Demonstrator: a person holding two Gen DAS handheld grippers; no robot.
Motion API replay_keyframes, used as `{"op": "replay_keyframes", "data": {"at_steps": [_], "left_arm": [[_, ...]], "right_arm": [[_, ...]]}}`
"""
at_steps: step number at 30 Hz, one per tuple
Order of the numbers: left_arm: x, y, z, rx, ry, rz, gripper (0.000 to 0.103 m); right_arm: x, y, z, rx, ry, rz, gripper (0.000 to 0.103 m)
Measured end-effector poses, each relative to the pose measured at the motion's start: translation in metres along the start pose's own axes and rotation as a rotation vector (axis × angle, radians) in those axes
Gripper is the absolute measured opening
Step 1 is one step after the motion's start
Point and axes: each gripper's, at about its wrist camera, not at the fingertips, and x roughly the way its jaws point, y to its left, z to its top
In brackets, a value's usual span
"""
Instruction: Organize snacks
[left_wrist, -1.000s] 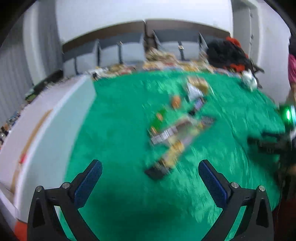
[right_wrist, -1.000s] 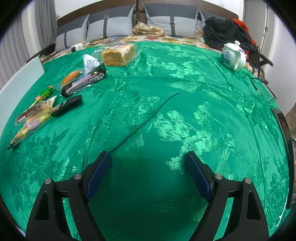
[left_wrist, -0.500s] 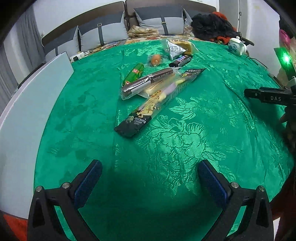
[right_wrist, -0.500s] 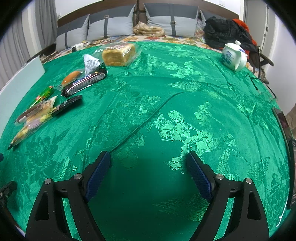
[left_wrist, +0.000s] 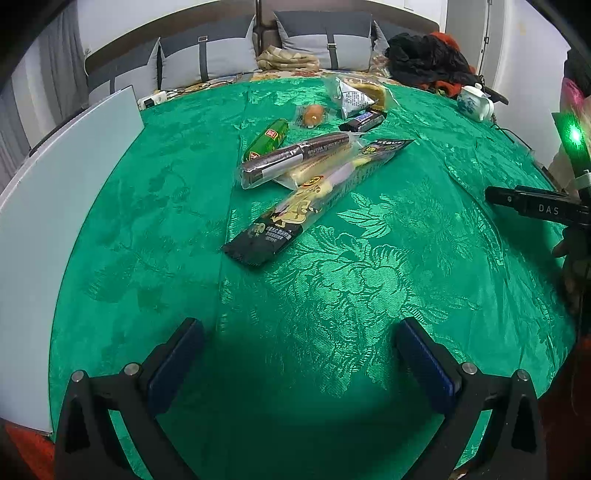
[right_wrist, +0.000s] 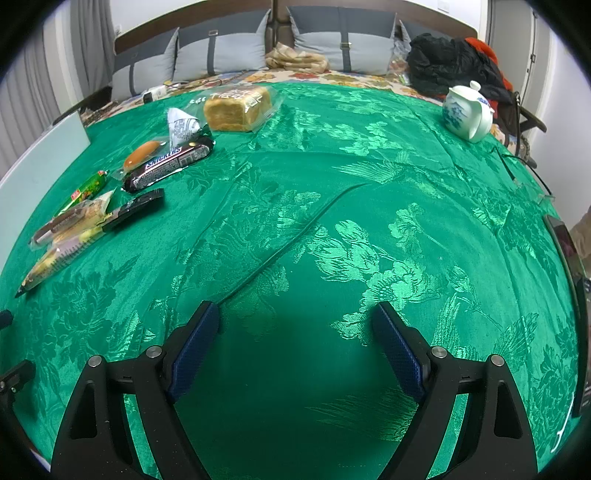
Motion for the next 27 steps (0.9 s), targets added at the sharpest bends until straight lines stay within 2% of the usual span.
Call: {"op": "replay_keyframes", "data": {"at_steps": [15,25,27], "left_arm": [[-0.0021,-0.0002,-0.0027,0.000,-0.027,0.000,0.103],[-0.0046,-0.0040,-0.0045,-0.038,-0.004,0.030,0.103],[-0.0037,-0.0041,-0.0008,-0.024,0.035,0.016,0.103]], "right_arm": [[-0.0002,-0.0002,-0.0001,0.000,0.000,0.001,0.088],[-0.0004,-0.0005,-0.0003,0.000,0.001,0.001,0.088],[-0.0004,-0.0003,0.0001,0.000,0.001,0.001,0.088]]}}
